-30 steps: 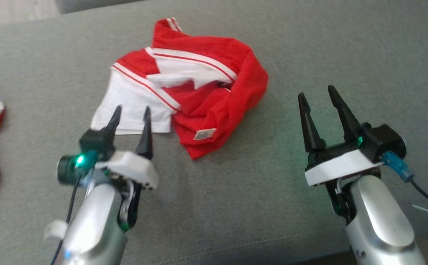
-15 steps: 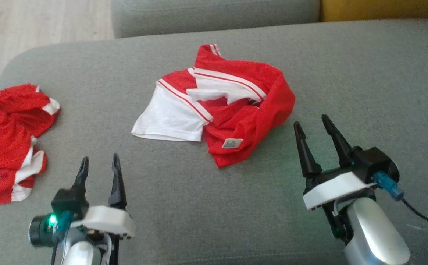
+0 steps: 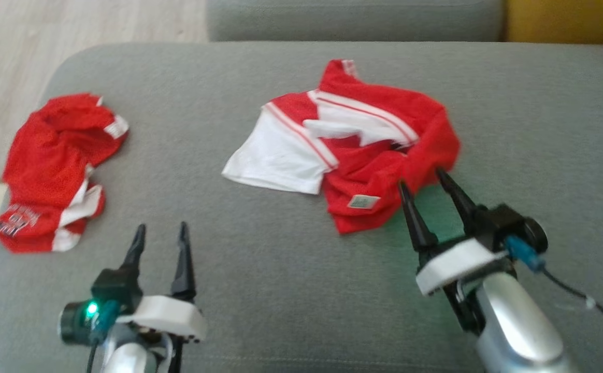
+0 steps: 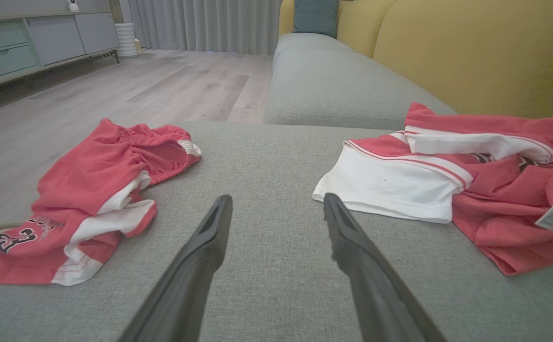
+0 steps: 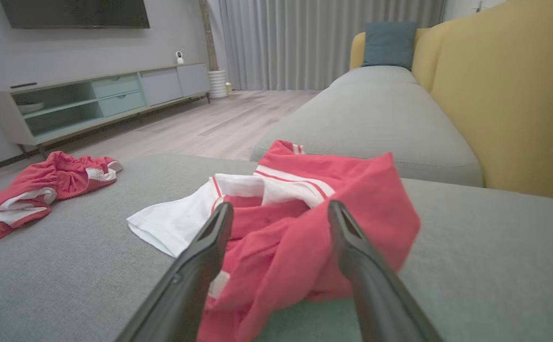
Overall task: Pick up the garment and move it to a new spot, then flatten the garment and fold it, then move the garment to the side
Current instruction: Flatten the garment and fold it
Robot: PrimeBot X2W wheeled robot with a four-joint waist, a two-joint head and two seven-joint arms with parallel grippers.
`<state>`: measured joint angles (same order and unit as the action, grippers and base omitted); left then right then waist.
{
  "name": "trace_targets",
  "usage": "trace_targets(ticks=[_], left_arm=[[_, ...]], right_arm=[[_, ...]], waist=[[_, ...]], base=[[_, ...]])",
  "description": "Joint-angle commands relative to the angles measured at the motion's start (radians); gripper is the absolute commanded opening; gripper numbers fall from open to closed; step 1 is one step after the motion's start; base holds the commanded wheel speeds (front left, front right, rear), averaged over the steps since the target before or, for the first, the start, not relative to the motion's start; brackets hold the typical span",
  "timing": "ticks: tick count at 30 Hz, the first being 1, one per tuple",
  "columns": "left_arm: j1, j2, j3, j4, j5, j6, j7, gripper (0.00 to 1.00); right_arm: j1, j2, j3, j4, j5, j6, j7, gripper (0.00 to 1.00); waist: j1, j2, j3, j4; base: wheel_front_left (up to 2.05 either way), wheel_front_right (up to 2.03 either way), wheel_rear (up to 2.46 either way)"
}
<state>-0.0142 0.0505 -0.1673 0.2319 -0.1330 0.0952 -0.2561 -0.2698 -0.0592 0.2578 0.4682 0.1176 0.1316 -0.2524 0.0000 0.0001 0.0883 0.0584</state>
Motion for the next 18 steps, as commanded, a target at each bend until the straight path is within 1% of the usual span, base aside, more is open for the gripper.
trace_targets(ticks=[1, 4, 5, 10, 14, 18], left_arm=[[-0.066, 0.000, 0.007, -0.035, -0.013, -0.001, -0.006, 1.00], [-0.081, 0.000, -0.026, -0.044, -0.038, 0.006, -0.006, 1.00], [-0.081, 0.000, -0.026, -0.044, -0.038, 0.006, -0.006, 1.00], [-0.105, 0.000, -0.073, -0.059, -0.062, 0.016, -0.006, 1.00], [-0.124, 0.000, -0.103, -0.061, -0.081, 0.024, -0.006, 1.00], [-0.137, 0.000, -0.127, -0.061, -0.098, 0.031, -0.006, 1.00]], right_arm=[[-0.097, 0.001, 0.037, 0.004, 0.002, -0.001, -0.009, 1.00], [-0.167, -0.028, 0.060, 0.072, -0.005, -0.001, -0.009, 1.00], [-0.167, -0.028, 0.060, 0.072, -0.005, -0.001, -0.009, 1.00], [-0.286, -0.066, 0.080, 0.202, -0.011, -0.001, -0.009, 1.00], [-0.375, -0.091, 0.116, 0.319, -0.020, -0.001, -0.006, 1.00], [-0.450, -0.114, 0.158, 0.426, -0.040, -0.001, 0.014, 1.00]], waist=[[0.0000, -0.0001, 0.029, 0.051], [0.0000, -0.0001, 0.049, 0.100], [0.0000, -0.0001, 0.049, 0.100], [0.0000, -0.0001, 0.088, 0.171], [0.0000, -0.0001, 0.112, 0.210], [0.0000, -0.0001, 0.133, 0.235]], base=[[0.00, 0.00, 0.00], [0.00, 0.00, 0.00], [0.00, 0.00, 0.00], [0.00, 0.00, 0.00], [0.00, 0.00, 0.00], [0.00, 0.00, 0.00]])
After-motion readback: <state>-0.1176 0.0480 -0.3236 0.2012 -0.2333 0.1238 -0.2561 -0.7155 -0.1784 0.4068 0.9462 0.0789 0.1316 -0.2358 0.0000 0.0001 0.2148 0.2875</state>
